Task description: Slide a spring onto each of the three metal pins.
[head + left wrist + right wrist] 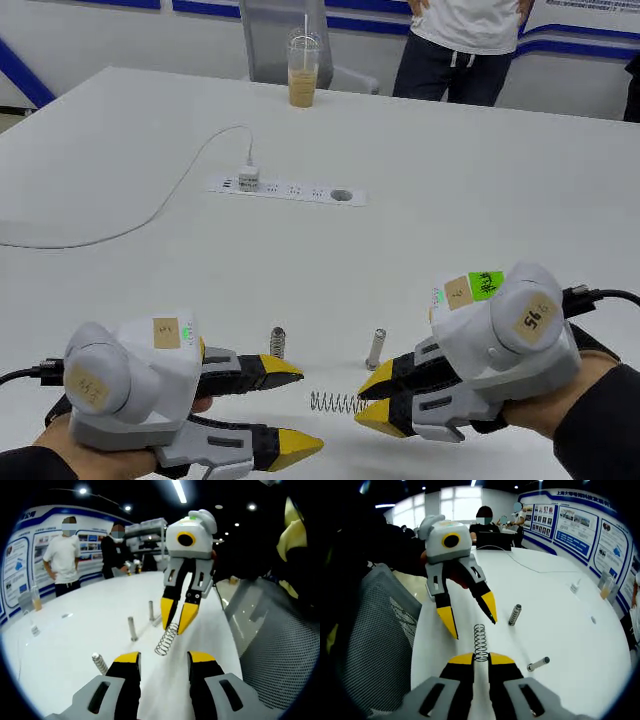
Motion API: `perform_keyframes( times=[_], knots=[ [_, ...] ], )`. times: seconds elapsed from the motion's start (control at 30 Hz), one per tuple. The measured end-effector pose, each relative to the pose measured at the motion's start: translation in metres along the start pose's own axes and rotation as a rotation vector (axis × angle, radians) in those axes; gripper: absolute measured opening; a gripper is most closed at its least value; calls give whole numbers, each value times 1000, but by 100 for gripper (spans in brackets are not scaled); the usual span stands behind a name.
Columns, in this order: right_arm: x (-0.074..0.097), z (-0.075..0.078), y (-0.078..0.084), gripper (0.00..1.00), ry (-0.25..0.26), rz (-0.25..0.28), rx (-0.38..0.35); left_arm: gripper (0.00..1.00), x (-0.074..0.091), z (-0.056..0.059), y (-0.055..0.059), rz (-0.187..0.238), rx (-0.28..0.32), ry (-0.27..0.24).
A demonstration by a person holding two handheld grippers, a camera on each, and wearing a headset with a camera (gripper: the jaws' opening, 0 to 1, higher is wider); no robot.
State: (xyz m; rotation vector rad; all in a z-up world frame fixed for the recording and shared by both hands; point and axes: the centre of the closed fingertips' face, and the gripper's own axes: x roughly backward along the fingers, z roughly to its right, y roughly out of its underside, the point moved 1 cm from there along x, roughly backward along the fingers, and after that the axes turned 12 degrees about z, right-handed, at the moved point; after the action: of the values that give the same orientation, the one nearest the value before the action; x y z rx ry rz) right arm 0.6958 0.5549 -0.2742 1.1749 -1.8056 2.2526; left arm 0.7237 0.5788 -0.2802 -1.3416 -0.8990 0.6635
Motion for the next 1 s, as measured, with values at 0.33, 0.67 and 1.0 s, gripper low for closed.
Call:
perform_keyframes(
  times=[0.33,0.67,1.0],
  knots=[
    [-1,-8,0,11,-45,-17,25,23,-3,8,-2,9,-41,52],
    [1,-14,-5,11,-67,-20,34,13,-3,13,-1,3,-67,84],
    [4,-15,-21,11,-62,14,47,12,-4,14,-2,2,-71,86]
  ],
)
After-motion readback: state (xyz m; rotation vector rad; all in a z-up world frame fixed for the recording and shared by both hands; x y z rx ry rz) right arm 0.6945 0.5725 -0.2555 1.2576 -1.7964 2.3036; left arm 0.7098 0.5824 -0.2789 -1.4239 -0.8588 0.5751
